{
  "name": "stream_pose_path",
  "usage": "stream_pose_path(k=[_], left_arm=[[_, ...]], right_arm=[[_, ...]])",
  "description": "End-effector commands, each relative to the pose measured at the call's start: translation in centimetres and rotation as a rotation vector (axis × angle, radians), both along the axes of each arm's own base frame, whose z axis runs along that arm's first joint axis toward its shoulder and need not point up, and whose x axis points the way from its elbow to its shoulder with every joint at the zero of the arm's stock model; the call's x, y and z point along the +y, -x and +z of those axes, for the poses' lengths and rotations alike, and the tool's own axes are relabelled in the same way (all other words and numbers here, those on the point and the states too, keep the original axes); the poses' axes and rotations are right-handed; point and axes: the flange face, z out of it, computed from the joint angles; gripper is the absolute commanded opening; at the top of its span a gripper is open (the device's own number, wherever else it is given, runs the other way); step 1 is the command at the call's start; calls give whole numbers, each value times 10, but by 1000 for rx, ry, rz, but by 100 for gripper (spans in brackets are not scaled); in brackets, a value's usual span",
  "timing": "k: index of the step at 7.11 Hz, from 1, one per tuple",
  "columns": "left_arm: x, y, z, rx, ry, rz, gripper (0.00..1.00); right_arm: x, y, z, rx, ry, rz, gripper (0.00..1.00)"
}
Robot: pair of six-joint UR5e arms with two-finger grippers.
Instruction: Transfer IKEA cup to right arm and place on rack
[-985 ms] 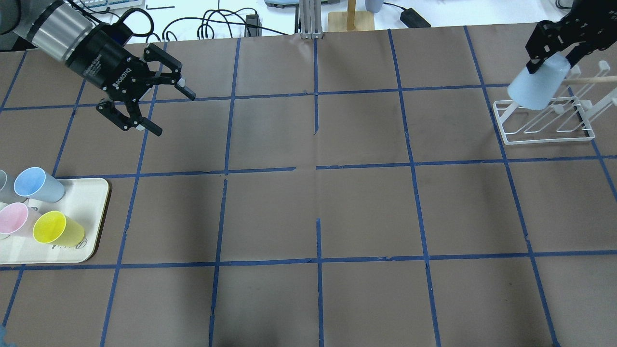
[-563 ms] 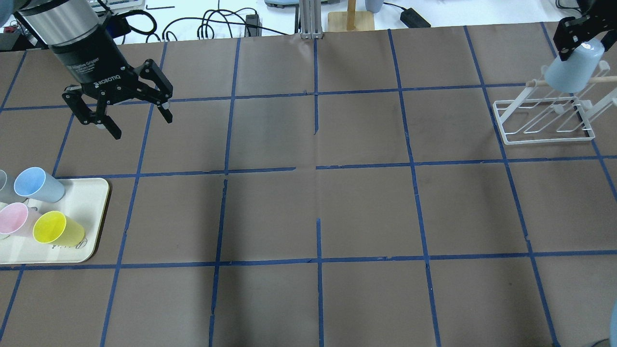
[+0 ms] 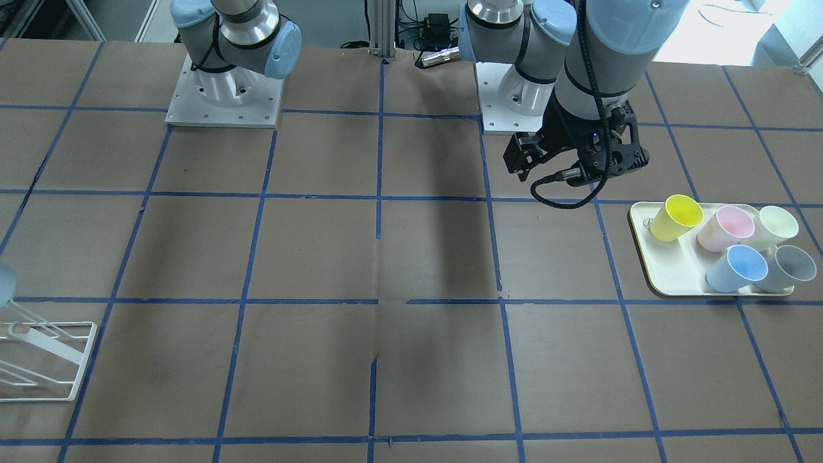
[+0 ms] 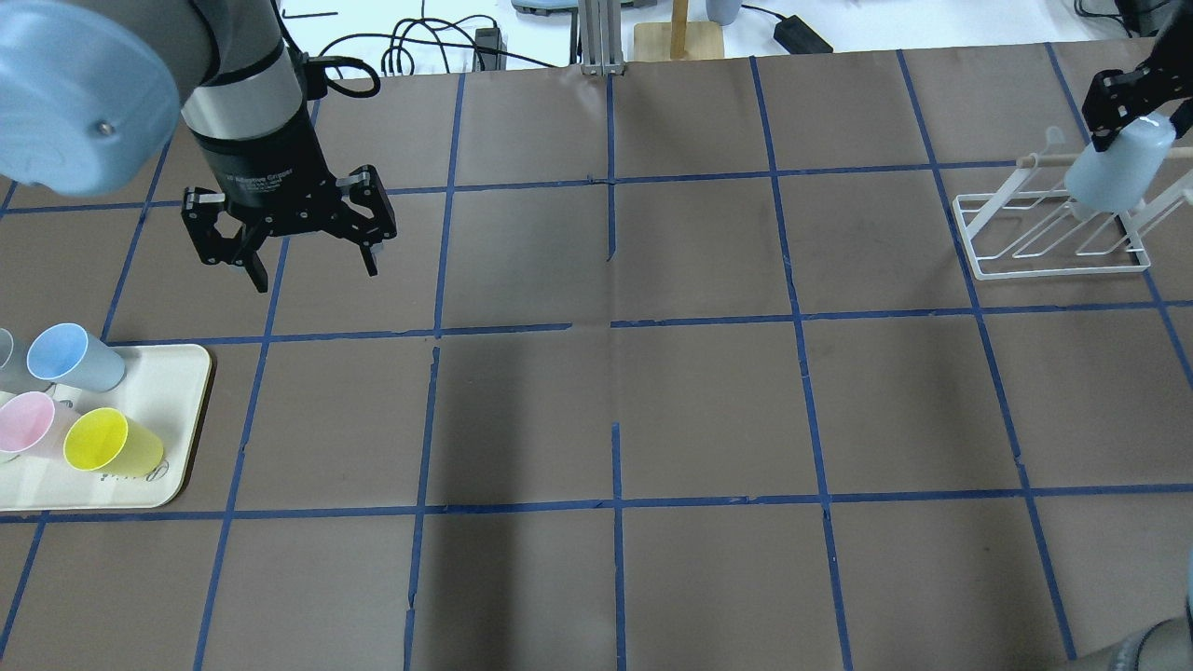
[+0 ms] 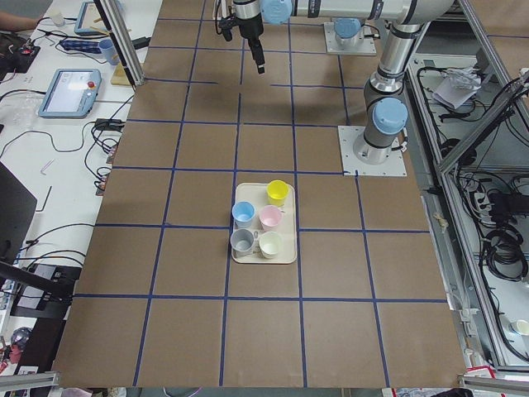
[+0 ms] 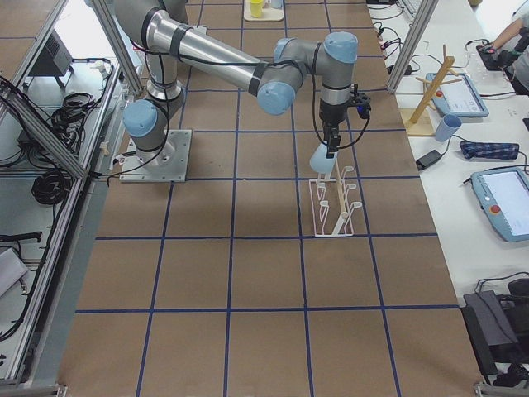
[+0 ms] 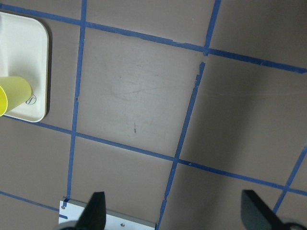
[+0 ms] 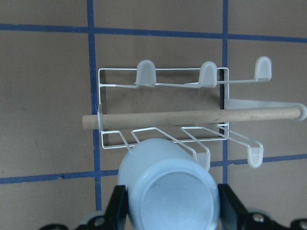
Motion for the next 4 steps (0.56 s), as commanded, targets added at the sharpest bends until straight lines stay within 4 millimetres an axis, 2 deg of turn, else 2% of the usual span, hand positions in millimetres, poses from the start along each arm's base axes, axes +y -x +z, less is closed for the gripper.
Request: stream_pose_path(k=[1, 2, 3, 4], left_arm=[[5, 3, 7, 96, 76, -146, 100], [-4, -2, 7, 107, 143, -174, 100], [-5, -5, 6, 107, 149, -206, 100], [-9, -18, 7, 112, 145, -273, 100]], right_arm=[[5, 1, -15, -15, -23, -4, 12], [5, 0, -20, -18, -21, -5, 12], [3, 1, -26, -7, -2, -4, 12], [4, 1, -34, -2, 10, -4, 18]])
